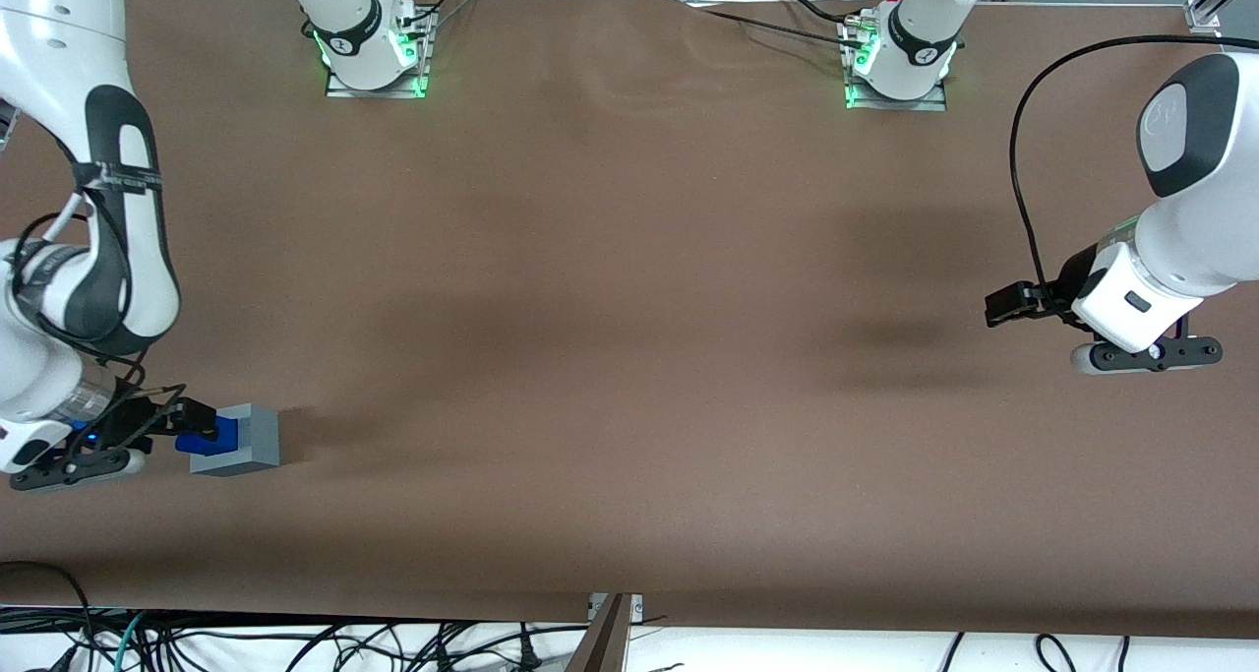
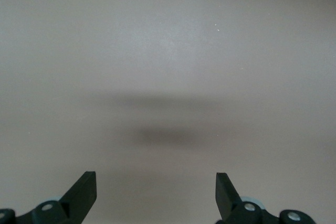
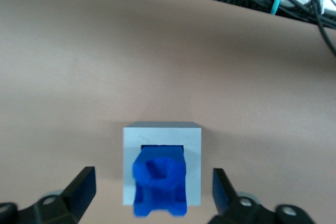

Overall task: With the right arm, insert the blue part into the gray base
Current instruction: 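Open the right gripper and raise it off the blue part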

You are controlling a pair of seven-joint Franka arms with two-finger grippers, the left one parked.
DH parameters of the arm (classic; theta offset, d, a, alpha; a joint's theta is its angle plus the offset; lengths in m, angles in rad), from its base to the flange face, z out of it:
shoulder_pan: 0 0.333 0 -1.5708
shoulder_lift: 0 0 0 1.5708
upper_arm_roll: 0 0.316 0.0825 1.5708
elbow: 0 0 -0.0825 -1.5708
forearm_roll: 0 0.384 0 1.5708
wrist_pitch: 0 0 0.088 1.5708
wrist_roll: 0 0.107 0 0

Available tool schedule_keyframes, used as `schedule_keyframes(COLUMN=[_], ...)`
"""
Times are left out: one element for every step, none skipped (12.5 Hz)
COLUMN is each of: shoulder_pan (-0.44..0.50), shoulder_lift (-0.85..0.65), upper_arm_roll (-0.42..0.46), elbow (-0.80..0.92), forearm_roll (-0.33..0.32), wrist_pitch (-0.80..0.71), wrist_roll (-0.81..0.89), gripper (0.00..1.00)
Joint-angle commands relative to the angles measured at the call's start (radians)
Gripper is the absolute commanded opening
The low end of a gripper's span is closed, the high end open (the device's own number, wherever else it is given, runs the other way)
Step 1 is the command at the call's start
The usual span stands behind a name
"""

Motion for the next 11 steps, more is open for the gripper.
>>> schedule_keyframes(shoulder_pan=[-0.011,-0.008,-0.011,-0.011,-0.011,-0.011,-0.003,-0.003,-0.006,-0.008,-0.008], shoulder_lift=[-0.066,-0.119,-0.161,-0.199,-0.230,-0.256,-0.276,-0.293,-0.313,-0.340,-0.365], upper_arm_roll=[0.009,0.007,0.006,0.001,-0.013,-0.013,-0.014,-0.013,-0.011,-0.007,0.007], elbow=[0.089,0.091,0.084,0.079,0.079,0.077,0.079,0.074,0.062,0.050,0.042], forearm_roll=[0.015,0.015,0.007,0.000,-0.016,-0.051,-0.086,-0.089,-0.095,-0.115,-0.155], wrist_pitch=[-0.218,-0.296,-0.351,-0.437,-0.535,-0.594,-0.620,-0.636,-0.648,-0.646,-0.637], wrist_roll=[-0.007,-0.007,-0.007,-0.009,-0.009,-0.010,-0.007,-0.004,-0.010,-0.020,-0.018], gripper=[1.00,1.00,1.00,1.00,1.00,1.00,1.00,1.00,1.00,1.00,1.00])
